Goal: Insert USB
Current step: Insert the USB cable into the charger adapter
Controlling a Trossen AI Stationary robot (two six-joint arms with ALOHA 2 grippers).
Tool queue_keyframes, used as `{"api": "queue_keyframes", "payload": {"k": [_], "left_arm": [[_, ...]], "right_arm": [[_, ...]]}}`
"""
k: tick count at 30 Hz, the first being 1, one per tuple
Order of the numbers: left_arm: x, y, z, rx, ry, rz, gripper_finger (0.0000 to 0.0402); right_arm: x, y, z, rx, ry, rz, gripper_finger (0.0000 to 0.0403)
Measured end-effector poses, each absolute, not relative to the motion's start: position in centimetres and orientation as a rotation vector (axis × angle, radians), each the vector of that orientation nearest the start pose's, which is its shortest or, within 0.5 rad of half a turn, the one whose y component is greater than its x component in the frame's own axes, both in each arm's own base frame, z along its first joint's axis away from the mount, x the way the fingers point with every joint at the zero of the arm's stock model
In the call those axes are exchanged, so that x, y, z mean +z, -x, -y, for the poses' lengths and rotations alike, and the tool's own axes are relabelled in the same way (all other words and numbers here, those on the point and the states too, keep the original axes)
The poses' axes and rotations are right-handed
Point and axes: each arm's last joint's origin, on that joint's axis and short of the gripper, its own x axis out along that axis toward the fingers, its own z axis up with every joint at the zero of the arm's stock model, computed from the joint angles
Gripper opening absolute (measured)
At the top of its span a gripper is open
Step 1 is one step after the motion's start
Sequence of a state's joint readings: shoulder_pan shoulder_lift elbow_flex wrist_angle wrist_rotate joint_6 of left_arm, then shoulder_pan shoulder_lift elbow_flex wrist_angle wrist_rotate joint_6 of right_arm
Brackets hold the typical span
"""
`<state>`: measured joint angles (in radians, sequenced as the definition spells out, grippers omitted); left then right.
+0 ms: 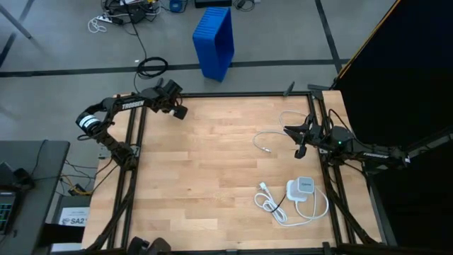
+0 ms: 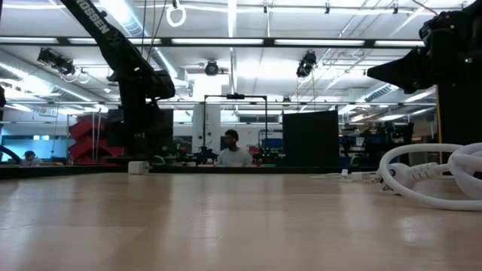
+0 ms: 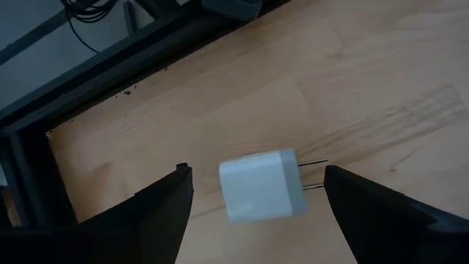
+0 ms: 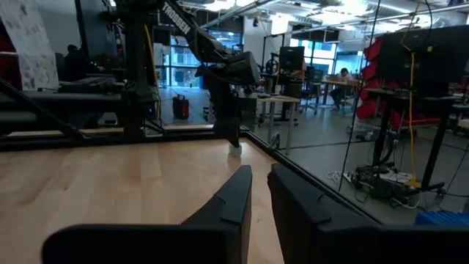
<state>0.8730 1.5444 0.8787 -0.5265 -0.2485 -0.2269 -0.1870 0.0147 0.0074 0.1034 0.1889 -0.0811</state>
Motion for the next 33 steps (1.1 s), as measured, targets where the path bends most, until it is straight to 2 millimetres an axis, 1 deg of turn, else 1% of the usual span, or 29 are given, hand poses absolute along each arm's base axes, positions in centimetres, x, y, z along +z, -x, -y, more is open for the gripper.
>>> {"api": "queue_keyframes", "payload": {"k": [3,10,13,15,17,22,26,28,33], "left_arm": [[17.4,-17.2,-21.8,1.132,0.581,-1.074,0.0277],[17.4,-17.3,-21.8,1.150,0.603,-1.055,0.0230],[17.4,-17.3,-21.8,1.161,0.617,-1.045,0.0217],[16.9,-17.1,-21.6,1.164,0.620,-1.042,0.0213],[16.0,-16.8,-21.2,1.164,0.624,-1.051,0.0213],[14.2,-16.2,-20.5,1.169,0.593,-1.016,0.0221],[13.7,-16.0,-20.3,1.147,0.558,-1.030,0.0223],[13.7,-16.0,-20.4,1.143,0.557,-1.029,0.0214],[13.8,-16.2,-20.5,1.126,0.557,-1.007,0.0173]], "right_arm": [[17.5,-9.4,2.3,-0.379,0.080,0.082,0.0024],[17.5,-9.4,2.3,-0.379,0.080,0.082,0.0032],[17.5,-9.4,2.3,-0.379,0.080,0.082,0.0037],[17.5,-9.4,2.3,-0.380,0.080,0.082,0.0039],[17.5,-9.4,2.3,-0.379,0.080,0.082,0.0041],[17.5,-9.4,2.3,-0.379,0.080,0.081,0.0036],[17.5,-9.4,2.3,-0.380,0.080,0.082,0.0029],[17.5,-9.4,2.3,-0.379,0.080,0.081,0.0027],[17.5,-9.4,2.3,-0.379,0.080,0.081,0.0024]]}}
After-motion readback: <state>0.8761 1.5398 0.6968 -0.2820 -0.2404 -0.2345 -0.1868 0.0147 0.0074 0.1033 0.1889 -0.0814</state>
